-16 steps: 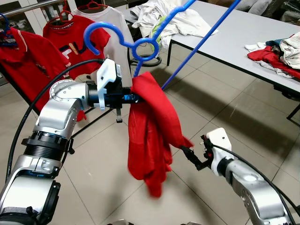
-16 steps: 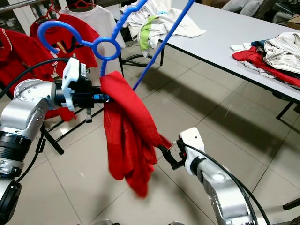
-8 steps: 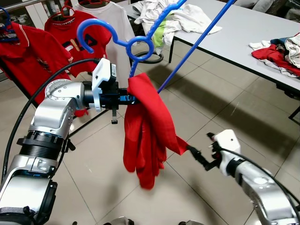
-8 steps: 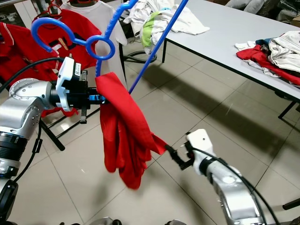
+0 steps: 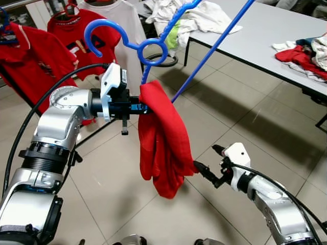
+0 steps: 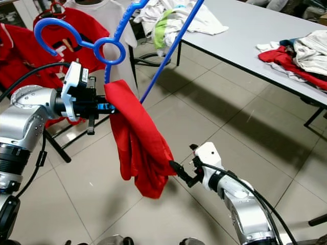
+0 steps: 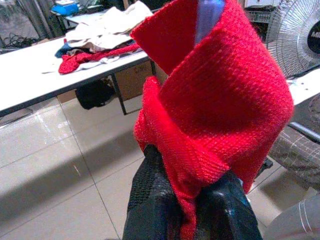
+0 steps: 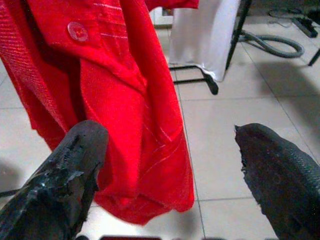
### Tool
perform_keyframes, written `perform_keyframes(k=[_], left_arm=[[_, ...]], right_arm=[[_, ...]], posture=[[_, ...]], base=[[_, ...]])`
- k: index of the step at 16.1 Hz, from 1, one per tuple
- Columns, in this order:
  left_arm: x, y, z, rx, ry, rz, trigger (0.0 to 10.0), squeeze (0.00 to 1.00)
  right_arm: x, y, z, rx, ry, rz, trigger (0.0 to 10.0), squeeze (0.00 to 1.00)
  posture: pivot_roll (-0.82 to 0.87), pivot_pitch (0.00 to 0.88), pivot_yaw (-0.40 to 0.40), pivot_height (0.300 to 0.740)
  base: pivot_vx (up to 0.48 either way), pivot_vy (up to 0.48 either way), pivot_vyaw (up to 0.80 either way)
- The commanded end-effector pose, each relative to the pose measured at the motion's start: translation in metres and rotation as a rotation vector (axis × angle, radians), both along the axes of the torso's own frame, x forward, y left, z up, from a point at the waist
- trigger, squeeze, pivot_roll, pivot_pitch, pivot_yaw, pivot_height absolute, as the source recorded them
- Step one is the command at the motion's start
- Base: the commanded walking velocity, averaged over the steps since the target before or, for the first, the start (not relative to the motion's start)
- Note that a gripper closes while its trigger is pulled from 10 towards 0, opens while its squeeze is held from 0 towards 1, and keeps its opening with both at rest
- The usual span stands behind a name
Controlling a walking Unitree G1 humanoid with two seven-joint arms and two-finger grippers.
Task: Hang hanger
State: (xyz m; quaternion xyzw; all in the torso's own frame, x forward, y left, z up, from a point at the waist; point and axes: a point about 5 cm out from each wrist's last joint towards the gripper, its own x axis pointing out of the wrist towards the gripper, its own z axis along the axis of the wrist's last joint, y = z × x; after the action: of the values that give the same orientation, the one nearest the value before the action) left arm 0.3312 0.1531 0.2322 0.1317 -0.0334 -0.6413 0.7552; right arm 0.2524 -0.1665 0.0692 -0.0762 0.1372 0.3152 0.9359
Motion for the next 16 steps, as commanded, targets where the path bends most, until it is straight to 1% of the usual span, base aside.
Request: perform_keyframes(k=[1,2,4,6,7,8,10,12,14,16], left_arm=[[0.0,-0.002,0.02,-0.015,-0.069,-0.019,0.0,0.0],[0.0,-0.002,0.021,-0.015,-0.069,-0.018,0.0,0.0],[0.0,-0.001,0.021,-0.009,-0.069,-0.018,0.0,0.0],[-0.001,-0.002,0.021,-0.007,-0.063,-0.029,0.0,0.0],[-0.002,-0.003,0.022,-0.007,-0.062,-0.037,0.0,0.0],[-0.002,-0.004,0.022,-0.008,-0.061,-0.042,0.0,0.0],[-0.003,-0.006,0.023,-0.013,-0.062,-0.047,0.0,0.0],[-0.003,-0.007,0.025,-0.014,-0.064,-0.048,0.0,0.0],[-0.003,-0.007,0.027,-0.018,-0.068,-0.051,0.0,0.0],[-0.005,-0.008,0.03,-0.029,-0.074,-0.053,0.0,0.0]], right_arm=[[0.001,0.003,0.001,0.019,-0.018,0.023,10.0,0.0],[0.001,0.003,0.001,0.022,-0.023,0.027,10.0,0.0],[-0.002,-0.001,0.007,0.087,-0.038,0.017,10.0,0.0],[-0.004,-0.001,0.019,0.206,-0.047,0.028,10.0,0.0],[-0.005,0.002,0.024,0.236,-0.053,0.054,10.0,0.0],[-0.006,0.007,0.026,0.24,-0.053,0.085,10.0,0.0],[-0.005,0.012,0.026,0.229,-0.058,0.103,10.0,0.0],[-0.004,0.013,0.025,0.228,-0.055,0.106,10.0,0.0],[-0.004,0.01,0.022,0.198,-0.044,0.095,10.0,0.0],[-0.003,0.008,0.012,0.09,-0.015,0.093,10.0,0.0]], posture=[[-0.03,0.091,0.069,0.74],[-0.03,0.091,0.069,0.74],[-0.03,0.09,0.07,0.74],[-0.03,0.091,0.072,0.74],[-0.03,0.09,0.073,0.74],[-0.03,0.09,0.075,0.74],[-0.03,0.087,0.073,0.74],[-0.03,0.086,0.072,0.74],[-0.03,0.083,0.069,0.74],[-0.03,0.08,0.067,0.74]], base=[[0.0,0.0,0.0],[0.0,0.0,0.0],[0.0,0.0,0.0],[0.0,0.0,0.0],[0.0,0.0,0.0],[0.0,0.0,0.0],[0.0,0.0,0.0],[0.0,0.0,0.0],[0.0,0.0,0.0],[0.0,0.0,0.0]])
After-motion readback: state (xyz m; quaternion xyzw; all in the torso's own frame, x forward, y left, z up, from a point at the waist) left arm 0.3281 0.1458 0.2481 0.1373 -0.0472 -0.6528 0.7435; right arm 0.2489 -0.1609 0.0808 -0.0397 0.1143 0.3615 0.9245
